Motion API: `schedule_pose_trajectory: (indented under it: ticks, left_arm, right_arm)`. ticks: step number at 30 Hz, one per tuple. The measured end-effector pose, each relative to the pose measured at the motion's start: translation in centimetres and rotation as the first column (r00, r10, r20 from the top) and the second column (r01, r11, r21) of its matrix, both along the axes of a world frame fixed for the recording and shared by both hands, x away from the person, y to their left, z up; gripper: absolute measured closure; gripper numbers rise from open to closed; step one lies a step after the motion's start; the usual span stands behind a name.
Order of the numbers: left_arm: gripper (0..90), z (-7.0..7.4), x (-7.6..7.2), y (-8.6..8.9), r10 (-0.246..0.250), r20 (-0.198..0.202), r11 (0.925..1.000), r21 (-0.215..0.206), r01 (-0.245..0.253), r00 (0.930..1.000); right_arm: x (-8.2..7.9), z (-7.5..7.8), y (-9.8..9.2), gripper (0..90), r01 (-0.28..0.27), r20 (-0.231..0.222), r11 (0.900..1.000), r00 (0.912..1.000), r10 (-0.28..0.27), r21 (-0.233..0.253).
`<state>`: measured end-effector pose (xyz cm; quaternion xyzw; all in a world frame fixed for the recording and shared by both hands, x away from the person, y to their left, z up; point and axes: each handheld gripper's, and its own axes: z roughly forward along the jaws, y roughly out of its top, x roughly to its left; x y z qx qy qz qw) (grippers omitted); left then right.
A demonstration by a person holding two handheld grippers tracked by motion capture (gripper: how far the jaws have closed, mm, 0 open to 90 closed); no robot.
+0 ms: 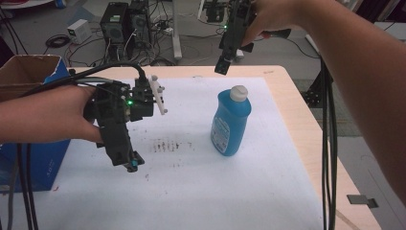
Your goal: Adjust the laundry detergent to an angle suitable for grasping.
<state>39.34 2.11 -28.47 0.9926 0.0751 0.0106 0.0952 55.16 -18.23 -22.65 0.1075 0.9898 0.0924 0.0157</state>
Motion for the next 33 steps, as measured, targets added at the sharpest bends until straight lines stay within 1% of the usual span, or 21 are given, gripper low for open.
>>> schedule_pose_trajectory:
  ticks: [1, 4, 8, 11, 15, 18, 20, 21, 24, 27, 30, 31, 33]
  left_arm:
    - [1.6, 0.0, 0.0, 0.0, 0.001, -0.001, 1.0, 0.0, -0.001, 1.0]
    - [1.6, 0.0, 0.1, 0.0, 0.003, -0.003, 1.0, 0.001, -0.003, 1.0]
    - [1.6, -0.1, 0.2, 0.1, 0.009, -0.007, 0.9999, 0.006, -0.009, 0.9999]
    - [1.6, -0.1, 0.5, 0.3, 0.023, -0.003, 0.9997, -0.006, -0.023, 0.9997]
    - [1.6, -0.1, 0.5, 0.3, 0.021, -0.004, 0.9998, 0.0, -0.021, 0.9998]
    - [1.6, -0.1, 0.5, 0.3, 0.023, -0.002, 0.9997, -0.005, -0.023, 0.9997]
    - [1.6, 0.0, 0.5, 0.2, 0.021, -0.001, 0.9997, -0.007, -0.021, 0.9998]
    - [1.6, 0.0, 0.5, 0.2, 0.026, 0.0, 0.9996, -0.01, -0.026, 0.9997]
    - [1.6, 0.0, 0.5, 0.2, 0.025, 0.004, 0.9997, -0.002, -0.025, 0.9997]
    - [1.6, 0.0, 0.4, 0.1, 0.027, 0.003, 0.9996, -0.006, -0.027, 0.9996]
    - [1.6, 0.0, 0.4, 0.1, 0.029, 0.003, 0.9995, -0.009, -0.029, 0.9996]
    - [1.6, -0.1, 0.5, 0.1, 0.029, 0.003, 0.9995, -0.01, -0.029, 0.9996]
    - [1.6, -0.1, 0.5, 0.0, 0.031, 0.002, 0.9995, -0.011, -0.031, 0.9995]
  right_arm:
    - [0.0, 0.1, 0.0, 3.2, -0.007, 0.001, 1.0, 1.0, 0.007, 0.0]
    - [-0.1, 0.3, -0.1, 3.2, 0.001, 0.004, 1.0, 1.0, -0.001, 0.012]
    - [-0.1, 0.3, -0.4, 3.2, 0.0, 0.005, 1.0, 1.0, 0.0, 0.008]
    - [-0.2, 0.5, -0.8, 3.2, 0.011, 0.006, 1.0, 0.9999, -0.011, 0.008]
    - [-0.4, 0.7, -1.3, 3.2, 0.02, 0.007, 1.0, 0.9998, -0.02, 0.001]
    - [-0.6, 0.7, -1.5, 3.1, 0.03, 0.007, 1.0, 0.9995, -0.03, 0.002]
    - [-0.9, 1.0, -1.9, 3.2, 0.034, 0.011, 0.999, 0.9994, -0.034, -0.004]
    - [-0.9, 1.1, -2.0, 3.2, 0.034, 0.013, 0.999, 0.9993, -0.034, 0.0]
    - [-1.0, 1.3, -2.4, 3.2, 0.033, 0.018, 0.999, 0.9993, -0.033, -0.003]
    - [-1.3, 1.5, -3.3, 3.2, 0.045, 0.019, 0.999, 0.9988, -0.045, -0.008]
    - [-1.4, 1.4, -3.7, 3.2, 0.054, 0.019, 0.999, 0.9984, -0.054, -0.005]
    - [-1.5, 1.3, -4.1, 3.2, 0.055, 0.014, 0.998, 0.9984, -0.055, -0.014]
    - [-1.6, 1.2, -4.3, 3.2, 0.058, 0.01, 0.998, 0.9983, -0.057, -0.015]
